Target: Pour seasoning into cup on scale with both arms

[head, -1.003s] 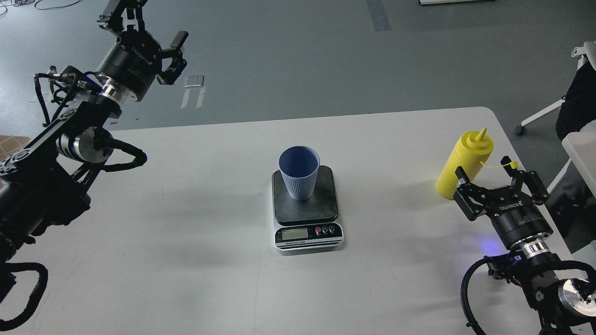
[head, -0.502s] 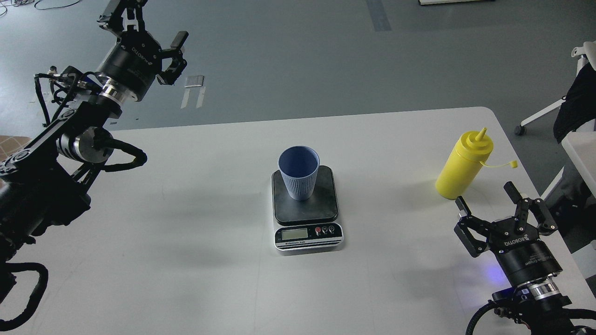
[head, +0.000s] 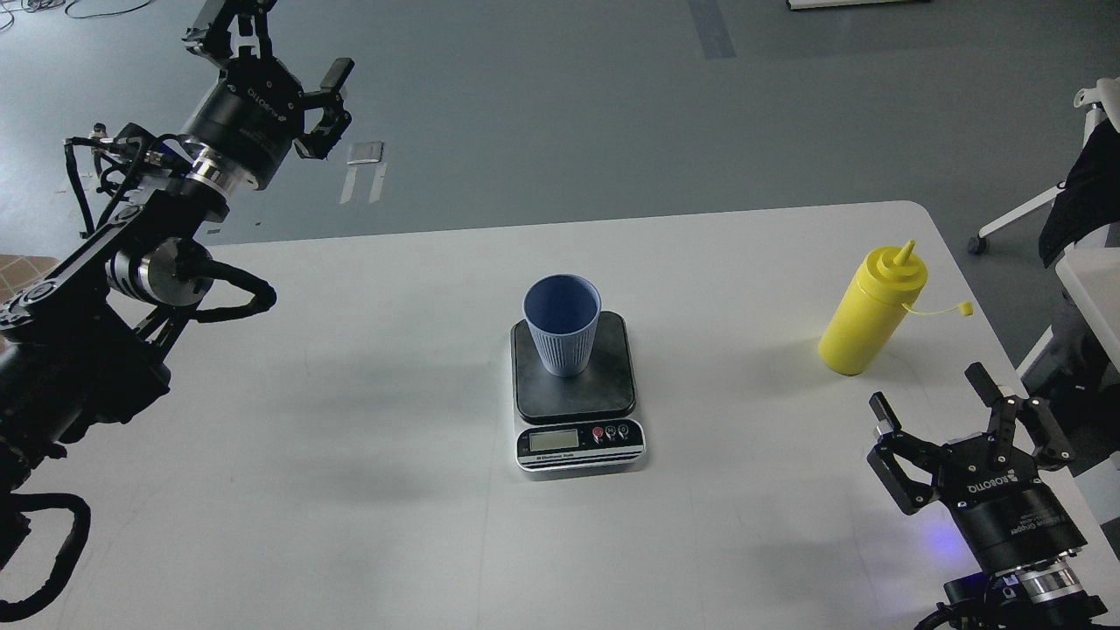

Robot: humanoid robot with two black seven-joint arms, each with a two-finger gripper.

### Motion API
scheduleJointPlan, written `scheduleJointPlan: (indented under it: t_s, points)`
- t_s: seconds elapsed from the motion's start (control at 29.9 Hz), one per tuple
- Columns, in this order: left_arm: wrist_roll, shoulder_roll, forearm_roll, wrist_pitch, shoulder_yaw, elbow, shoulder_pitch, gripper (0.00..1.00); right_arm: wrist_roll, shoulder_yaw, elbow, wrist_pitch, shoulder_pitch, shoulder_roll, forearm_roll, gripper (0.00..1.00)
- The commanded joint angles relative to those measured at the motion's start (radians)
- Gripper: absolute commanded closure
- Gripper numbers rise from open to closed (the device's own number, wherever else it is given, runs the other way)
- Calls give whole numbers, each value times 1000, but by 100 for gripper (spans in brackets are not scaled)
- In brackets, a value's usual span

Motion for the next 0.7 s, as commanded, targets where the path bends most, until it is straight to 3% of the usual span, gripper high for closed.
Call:
scheduleJointPlan:
  t_s: [0.0,0.3,0.5,0.67]
  points:
    - [0,1,0,0,0,0,2,3,0,27,41,0,-35,-21,1,0]
    - [0,1,0,0,1,0,2,2,2,101,124,0,-71,-87,1,0]
    - [0,1,0,-2,1,0,0,3,2,144,176,0,-48,-235,1,0]
    - [0,1,0,-2,1,0,-1,2,2,147,165,0,72,-447,1,0]
